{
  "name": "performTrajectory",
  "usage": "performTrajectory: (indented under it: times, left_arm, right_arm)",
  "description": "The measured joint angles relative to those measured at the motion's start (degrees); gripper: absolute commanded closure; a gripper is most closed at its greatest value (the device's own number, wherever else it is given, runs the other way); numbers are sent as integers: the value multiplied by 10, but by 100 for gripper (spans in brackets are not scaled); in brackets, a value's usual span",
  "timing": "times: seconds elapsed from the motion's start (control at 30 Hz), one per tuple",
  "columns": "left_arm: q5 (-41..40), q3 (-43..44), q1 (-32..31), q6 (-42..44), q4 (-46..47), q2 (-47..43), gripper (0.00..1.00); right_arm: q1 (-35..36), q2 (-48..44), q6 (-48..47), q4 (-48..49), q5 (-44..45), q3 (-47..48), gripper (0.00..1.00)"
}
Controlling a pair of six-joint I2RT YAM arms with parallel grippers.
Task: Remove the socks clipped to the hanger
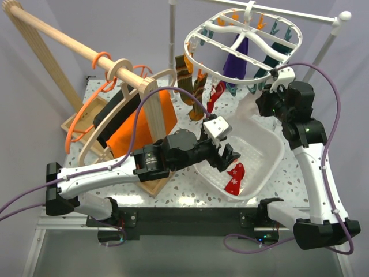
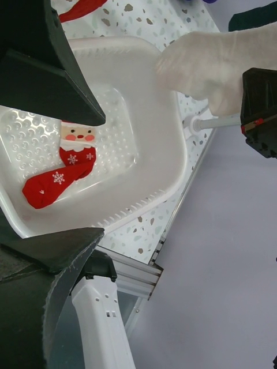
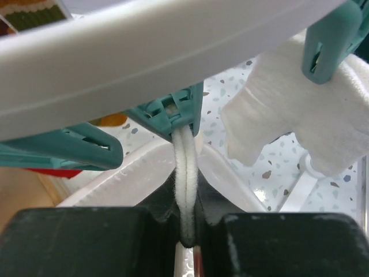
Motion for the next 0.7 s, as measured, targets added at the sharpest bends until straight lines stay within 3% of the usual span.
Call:
performTrajectory:
  times: [0.07,0.7]
  left_arm:
    - [-1,-1,0,0,2,1,24]
    - [-108,52,0,19,64,139,4]
  right_arm:
    - [0,-2,12,-16,-17,7,100]
    - [0,28,123,-256,-137,240,100]
